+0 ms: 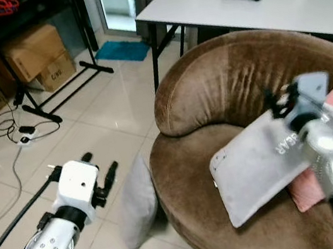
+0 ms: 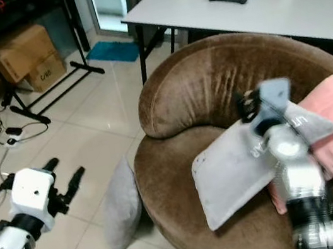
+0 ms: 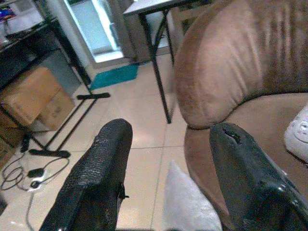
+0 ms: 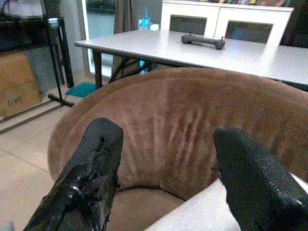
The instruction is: Move the pillow to the sofa from floor
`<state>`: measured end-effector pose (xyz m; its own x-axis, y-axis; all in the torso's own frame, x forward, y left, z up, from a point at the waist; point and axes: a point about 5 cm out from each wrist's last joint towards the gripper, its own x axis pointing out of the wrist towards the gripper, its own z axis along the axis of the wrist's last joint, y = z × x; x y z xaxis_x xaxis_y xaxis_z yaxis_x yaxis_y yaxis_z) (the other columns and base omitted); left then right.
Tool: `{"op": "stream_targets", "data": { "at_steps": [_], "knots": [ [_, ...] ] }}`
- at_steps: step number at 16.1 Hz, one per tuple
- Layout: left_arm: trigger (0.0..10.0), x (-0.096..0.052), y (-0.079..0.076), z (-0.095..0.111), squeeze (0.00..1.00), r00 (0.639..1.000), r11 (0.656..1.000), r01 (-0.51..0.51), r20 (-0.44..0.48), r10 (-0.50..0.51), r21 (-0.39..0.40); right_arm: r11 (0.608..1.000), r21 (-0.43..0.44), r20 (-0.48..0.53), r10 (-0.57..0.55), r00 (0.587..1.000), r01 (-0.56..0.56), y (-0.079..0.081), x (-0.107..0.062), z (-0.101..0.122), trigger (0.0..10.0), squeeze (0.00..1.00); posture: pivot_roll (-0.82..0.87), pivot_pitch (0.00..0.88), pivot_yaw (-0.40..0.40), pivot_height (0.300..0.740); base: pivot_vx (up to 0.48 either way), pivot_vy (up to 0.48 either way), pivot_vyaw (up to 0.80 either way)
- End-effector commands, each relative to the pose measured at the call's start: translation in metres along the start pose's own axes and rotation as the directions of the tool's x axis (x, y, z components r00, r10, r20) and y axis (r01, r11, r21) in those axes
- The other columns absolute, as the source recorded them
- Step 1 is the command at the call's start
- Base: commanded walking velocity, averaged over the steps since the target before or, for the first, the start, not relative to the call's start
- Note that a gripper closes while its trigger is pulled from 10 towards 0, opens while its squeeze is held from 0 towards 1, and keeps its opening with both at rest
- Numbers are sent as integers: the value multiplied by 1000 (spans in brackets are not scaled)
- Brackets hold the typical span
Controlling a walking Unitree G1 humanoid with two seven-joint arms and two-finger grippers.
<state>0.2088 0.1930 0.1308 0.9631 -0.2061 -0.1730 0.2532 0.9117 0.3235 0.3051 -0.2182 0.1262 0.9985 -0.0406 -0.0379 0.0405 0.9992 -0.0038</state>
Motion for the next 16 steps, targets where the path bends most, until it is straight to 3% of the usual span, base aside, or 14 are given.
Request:
{"op": "stream_targets", "data": {
  "at_steps": [1, 4, 7, 12, 16],
  "knots": [
    [10000, -1, 3, -1, 0, 999, 999, -47, -2, 47, 8, 1000, 25, 17, 14, 1000, -14, 17, -11, 7, 10000, 0, 98, 0, -38, 740, 0, 0, 0],
    [10000, 1, 3, 4, 0, 995, 995, -93, 26, 93, -28, 989, 141, -50, 57, 997, -50, 45, -34, -8, 10000, 0, 98, 0, -34, 740, 0, 0, 0],
    [10000, 1, -1, 8, 0, 995, 996, -88, 42, 89, -28, 986, 129, -81, 112, 990, -101, 64, -43, -3, 10000, 0, 94, 0, -36, 740, 0, 171, 0],
    [10000, 2, -2, 9, 0, 995, 995, -90, 48, 92, -36, 992, 36, -112, 127, 986, -124, 61, -41, -5, 10000, 0, 94, 0, -40, 740, 0, 287, 0],
    [10000, 2, -1, 9, 0, 994, 995, -94, 52, 95, -30, 993, 92, -130, 89, 987, -77, 54, -41, -7, 10000, 0, 98, 0, -39, 740, 0, 303, 0]
  ]
}}
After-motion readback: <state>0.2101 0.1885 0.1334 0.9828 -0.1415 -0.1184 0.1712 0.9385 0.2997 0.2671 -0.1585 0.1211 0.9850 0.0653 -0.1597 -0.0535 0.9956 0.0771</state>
